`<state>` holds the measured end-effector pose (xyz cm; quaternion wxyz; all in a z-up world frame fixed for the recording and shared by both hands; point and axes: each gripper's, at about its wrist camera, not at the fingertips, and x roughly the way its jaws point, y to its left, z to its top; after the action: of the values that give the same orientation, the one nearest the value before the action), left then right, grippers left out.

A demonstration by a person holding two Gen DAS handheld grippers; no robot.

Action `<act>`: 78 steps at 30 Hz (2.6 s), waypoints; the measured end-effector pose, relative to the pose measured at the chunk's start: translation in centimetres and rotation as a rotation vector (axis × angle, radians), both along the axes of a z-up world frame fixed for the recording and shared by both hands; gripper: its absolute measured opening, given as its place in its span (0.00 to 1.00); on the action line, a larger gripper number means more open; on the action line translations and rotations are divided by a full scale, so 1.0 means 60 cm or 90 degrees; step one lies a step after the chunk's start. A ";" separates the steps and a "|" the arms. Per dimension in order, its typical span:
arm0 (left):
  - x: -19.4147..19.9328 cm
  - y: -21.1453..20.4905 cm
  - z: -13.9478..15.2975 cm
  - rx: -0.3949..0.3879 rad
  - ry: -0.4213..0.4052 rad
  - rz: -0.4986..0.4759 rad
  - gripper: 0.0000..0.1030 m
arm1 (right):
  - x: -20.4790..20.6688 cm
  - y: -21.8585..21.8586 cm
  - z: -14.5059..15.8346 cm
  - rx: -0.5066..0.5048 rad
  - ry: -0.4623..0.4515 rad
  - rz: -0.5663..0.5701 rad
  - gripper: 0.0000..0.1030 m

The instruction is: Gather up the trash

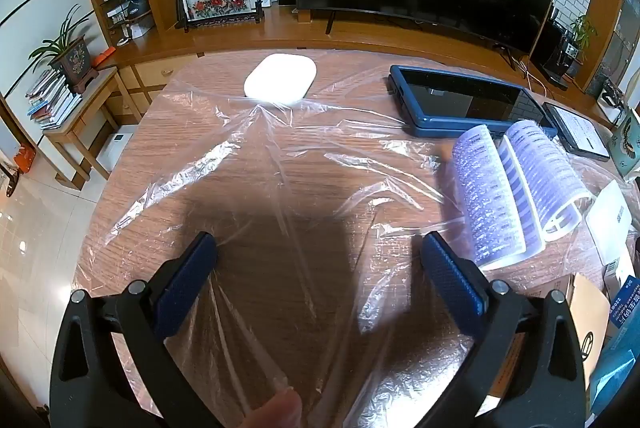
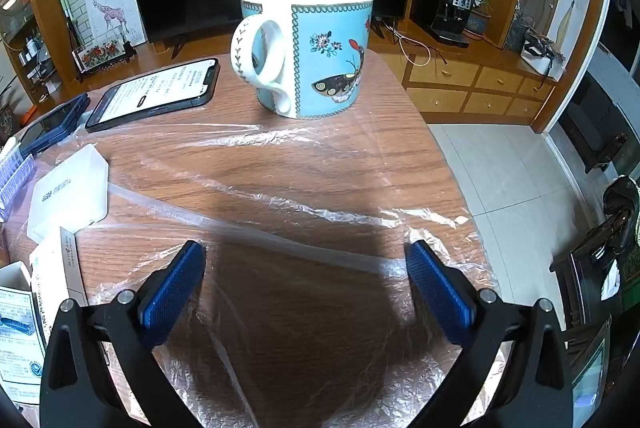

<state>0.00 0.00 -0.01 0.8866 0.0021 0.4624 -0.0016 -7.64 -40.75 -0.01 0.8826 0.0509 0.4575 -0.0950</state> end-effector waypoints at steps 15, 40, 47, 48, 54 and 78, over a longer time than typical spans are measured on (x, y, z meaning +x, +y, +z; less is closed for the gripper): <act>0.001 -0.001 0.000 0.000 0.000 0.000 0.99 | 0.000 0.000 0.000 0.000 0.000 0.000 0.97; -0.002 0.000 0.000 0.000 -0.001 0.000 0.99 | 0.000 0.000 0.000 0.000 0.000 0.000 0.97; 0.000 0.000 0.000 0.000 0.000 0.000 0.99 | 0.000 0.000 0.000 0.000 0.000 0.000 0.97; 0.000 0.000 0.000 0.000 0.000 0.000 0.99 | 0.000 0.000 0.000 0.000 0.000 0.000 0.97; 0.000 0.000 0.000 0.000 0.000 0.000 0.99 | 0.000 0.001 0.000 0.000 0.000 0.000 0.97; -0.008 0.023 0.017 -0.017 -0.011 -0.011 0.98 | 0.001 0.001 0.000 0.000 0.001 0.000 0.97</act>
<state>-0.50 1.39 1.03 0.8904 -0.0053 0.4548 -0.0155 -7.60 -40.66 0.01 0.8825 0.0507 0.4579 -0.0952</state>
